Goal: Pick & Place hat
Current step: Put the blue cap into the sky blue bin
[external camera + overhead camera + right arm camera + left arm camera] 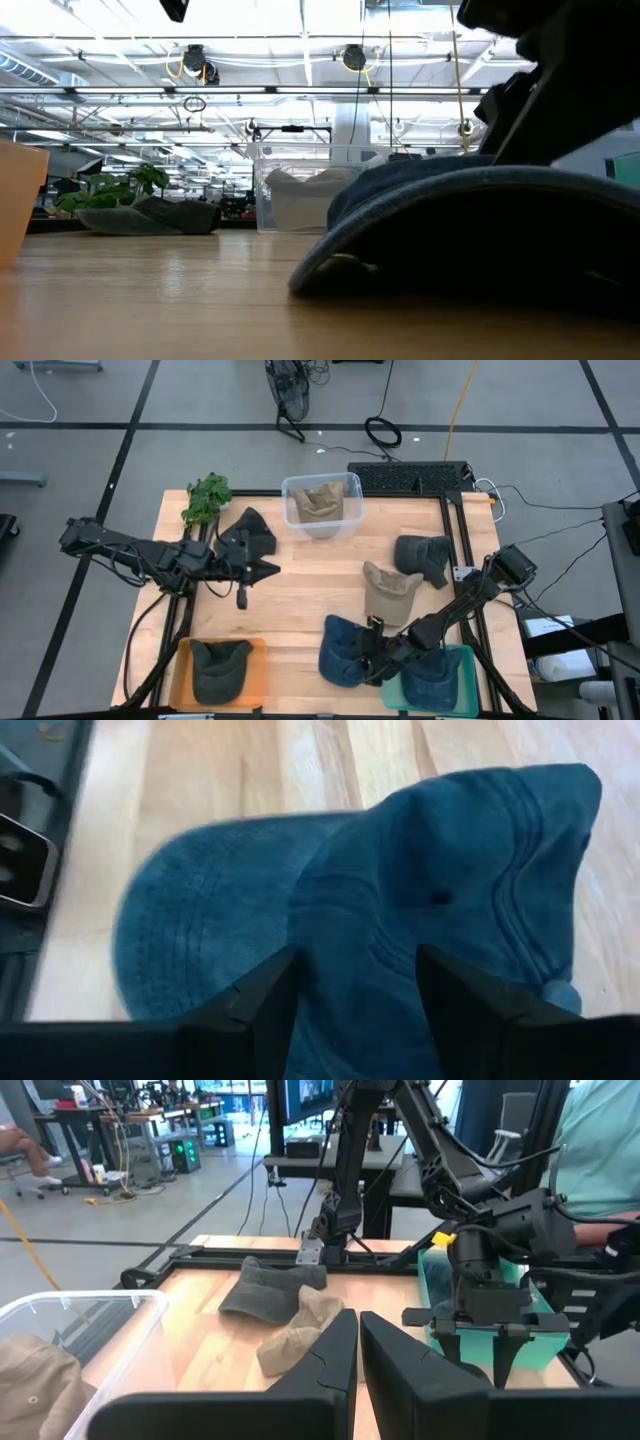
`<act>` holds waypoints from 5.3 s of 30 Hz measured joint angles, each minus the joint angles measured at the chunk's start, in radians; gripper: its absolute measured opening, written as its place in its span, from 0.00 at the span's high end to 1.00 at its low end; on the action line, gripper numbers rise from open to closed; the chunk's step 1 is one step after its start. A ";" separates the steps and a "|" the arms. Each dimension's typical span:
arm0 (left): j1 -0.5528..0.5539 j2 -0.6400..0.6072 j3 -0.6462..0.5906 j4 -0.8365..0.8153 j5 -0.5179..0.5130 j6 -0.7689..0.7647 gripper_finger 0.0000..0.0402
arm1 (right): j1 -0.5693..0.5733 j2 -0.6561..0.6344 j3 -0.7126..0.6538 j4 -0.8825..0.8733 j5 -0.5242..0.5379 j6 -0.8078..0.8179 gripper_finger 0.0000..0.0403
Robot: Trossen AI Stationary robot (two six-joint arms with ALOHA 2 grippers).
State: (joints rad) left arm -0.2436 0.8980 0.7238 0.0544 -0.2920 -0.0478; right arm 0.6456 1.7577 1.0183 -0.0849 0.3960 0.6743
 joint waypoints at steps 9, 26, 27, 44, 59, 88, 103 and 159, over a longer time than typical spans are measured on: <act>0.010 0.050 0.001 0.034 -0.001 0.002 0.94 | 0.000 0.015 0.002 0.005 0.003 -0.036 0.72; 0.017 0.084 0.001 0.076 0.000 0.027 0.94 | 0.055 -0.142 0.007 0.002 -0.004 -0.281 0.99; 0.020 0.085 0.001 0.076 0.001 0.027 0.94 | 0.062 -0.162 0.012 0.002 -0.005 -0.300 0.99; 0.030 0.125 0.000 0.062 0.000 0.047 0.94 | 0.224 -0.378 0.084 -0.342 0.008 -0.198 1.00; 0.033 0.131 0.000 0.031 -0.006 0.008 0.94 | 0.482 -0.408 0.084 -0.391 -0.189 0.381 1.00; 0.032 0.131 0.000 -0.004 0.003 -0.066 0.94 | 0.593 -0.409 -0.168 -0.350 -0.113 0.652 0.98; 0.032 0.131 0.000 0.020 0.003 -0.065 0.94 | 0.589 -0.544 -0.311 -0.333 -0.246 0.881 0.85; 0.030 0.131 0.000 0.025 0.004 -0.091 0.94 | 0.228 -0.348 0.245 -0.512 -0.039 -0.094 1.00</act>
State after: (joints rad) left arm -0.2134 1.0286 0.7235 0.0795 -0.2882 -0.1387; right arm 0.8732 1.4094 1.2634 -0.5970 0.3568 0.5806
